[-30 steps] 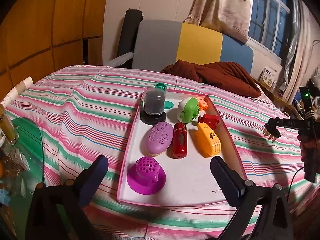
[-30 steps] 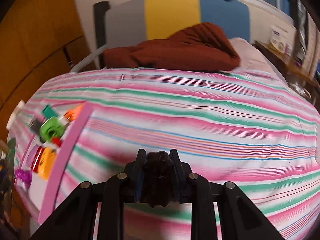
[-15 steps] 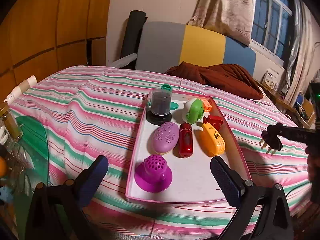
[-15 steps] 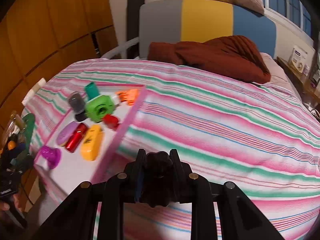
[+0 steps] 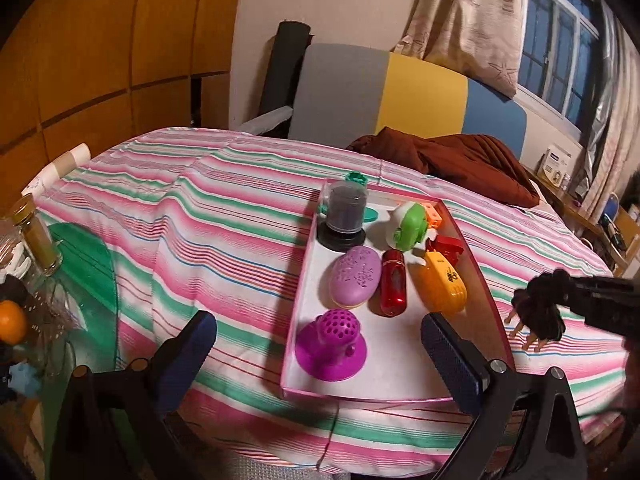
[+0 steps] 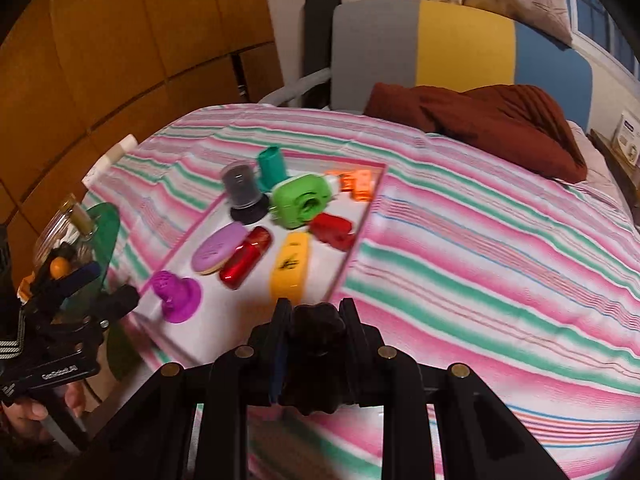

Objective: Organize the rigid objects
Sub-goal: 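Carry the brown spiky ball over the tray and lower it beside the purple cup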

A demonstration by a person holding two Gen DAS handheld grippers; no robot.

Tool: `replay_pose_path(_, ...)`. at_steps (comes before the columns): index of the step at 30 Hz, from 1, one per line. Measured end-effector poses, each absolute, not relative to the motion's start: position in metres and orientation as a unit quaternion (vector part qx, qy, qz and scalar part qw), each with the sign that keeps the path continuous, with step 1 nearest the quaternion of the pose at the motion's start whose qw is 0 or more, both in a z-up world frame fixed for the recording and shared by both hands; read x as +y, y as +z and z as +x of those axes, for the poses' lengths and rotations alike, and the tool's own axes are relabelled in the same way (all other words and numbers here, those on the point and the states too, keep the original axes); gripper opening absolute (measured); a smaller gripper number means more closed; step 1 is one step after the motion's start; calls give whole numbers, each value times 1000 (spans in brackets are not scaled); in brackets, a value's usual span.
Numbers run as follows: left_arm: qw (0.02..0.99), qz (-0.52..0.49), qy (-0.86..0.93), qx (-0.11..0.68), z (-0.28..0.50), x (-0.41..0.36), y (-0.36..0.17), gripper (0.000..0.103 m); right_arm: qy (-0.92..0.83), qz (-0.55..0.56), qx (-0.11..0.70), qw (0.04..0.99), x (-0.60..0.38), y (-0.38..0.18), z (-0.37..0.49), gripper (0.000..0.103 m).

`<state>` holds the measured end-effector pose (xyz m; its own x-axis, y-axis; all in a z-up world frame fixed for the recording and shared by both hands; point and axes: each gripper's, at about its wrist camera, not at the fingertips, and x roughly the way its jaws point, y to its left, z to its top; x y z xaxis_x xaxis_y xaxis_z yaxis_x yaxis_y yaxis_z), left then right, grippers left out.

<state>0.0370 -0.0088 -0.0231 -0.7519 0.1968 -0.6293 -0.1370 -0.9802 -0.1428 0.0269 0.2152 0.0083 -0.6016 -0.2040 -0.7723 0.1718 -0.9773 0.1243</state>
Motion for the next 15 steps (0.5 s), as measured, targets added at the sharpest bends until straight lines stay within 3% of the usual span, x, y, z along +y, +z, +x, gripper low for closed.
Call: replay_pose_path(15, 55, -326, 942, -51, 44, -29, -18, 103, -880, 454, -52, 129, 178, -5, 27, 23)
